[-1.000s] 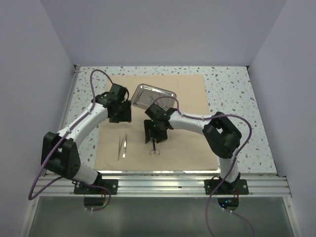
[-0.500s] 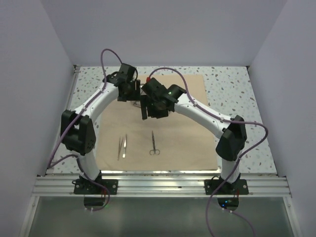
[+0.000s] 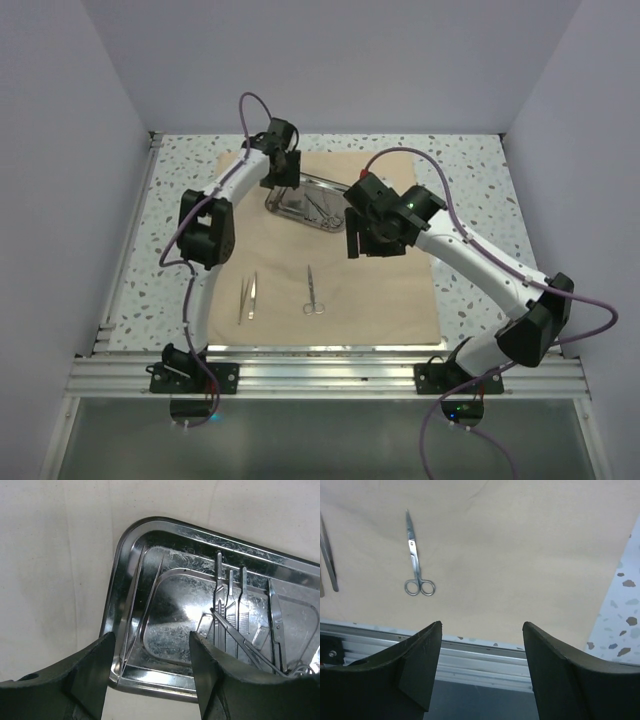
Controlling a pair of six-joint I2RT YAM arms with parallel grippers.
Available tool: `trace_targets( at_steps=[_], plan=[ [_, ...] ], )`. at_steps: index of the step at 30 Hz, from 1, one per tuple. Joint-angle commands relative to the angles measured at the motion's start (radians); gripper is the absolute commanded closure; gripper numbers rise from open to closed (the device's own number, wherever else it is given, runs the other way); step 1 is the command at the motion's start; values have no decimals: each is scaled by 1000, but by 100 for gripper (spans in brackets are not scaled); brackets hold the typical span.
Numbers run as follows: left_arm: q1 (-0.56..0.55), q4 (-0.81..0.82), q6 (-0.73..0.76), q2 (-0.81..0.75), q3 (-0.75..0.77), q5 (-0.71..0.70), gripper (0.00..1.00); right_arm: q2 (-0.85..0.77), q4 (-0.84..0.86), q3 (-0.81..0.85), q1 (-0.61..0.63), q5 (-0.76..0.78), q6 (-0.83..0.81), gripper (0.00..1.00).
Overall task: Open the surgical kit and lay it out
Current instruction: Pick up the medical item from the container.
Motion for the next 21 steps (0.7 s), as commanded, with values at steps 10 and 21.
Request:
trace_targets(
  at_steps=[10, 21],
  plan=[
    [29, -4, 17, 93, 30, 52, 39, -62, -2, -47, -134, -2, 19, 31],
    [31, -38, 12, 104, 6, 52, 92, -23, 20, -22, -165, -17, -13, 31]
  ],
)
